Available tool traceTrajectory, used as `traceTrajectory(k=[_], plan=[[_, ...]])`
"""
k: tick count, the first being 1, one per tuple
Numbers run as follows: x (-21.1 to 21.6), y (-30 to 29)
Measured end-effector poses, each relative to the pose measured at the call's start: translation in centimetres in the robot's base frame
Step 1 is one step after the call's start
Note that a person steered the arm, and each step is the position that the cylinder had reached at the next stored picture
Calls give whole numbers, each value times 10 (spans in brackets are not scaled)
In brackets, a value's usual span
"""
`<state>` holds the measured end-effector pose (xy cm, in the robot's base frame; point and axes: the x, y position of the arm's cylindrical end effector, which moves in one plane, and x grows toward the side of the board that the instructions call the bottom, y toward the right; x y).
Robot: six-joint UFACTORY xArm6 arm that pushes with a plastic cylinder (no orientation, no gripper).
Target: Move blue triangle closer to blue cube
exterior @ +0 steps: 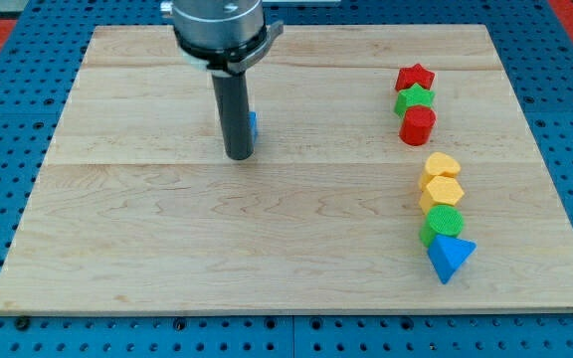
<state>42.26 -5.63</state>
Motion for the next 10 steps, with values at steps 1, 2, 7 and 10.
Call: traceTrajectory(k=[1,2,7,10], plan=[[31,0],[111,32],[152,212],[141,64]])
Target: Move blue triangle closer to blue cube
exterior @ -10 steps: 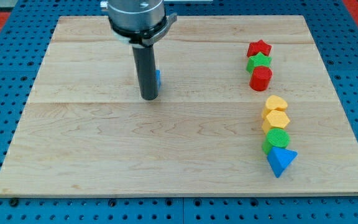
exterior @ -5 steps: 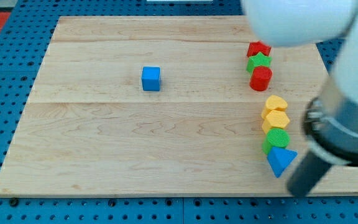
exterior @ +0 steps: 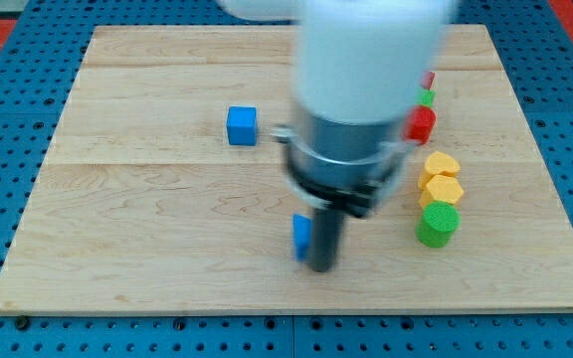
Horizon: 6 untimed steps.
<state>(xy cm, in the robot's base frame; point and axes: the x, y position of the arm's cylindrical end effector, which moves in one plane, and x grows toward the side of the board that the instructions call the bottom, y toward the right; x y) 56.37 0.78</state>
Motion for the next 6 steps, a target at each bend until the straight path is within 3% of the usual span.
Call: traceTrajectory(k=[1,2,3,4,5,6], plan=[[-57,-47],[-85,-70],[-104,-57],[-64,-65],[-93,-36],[-118,-49]])
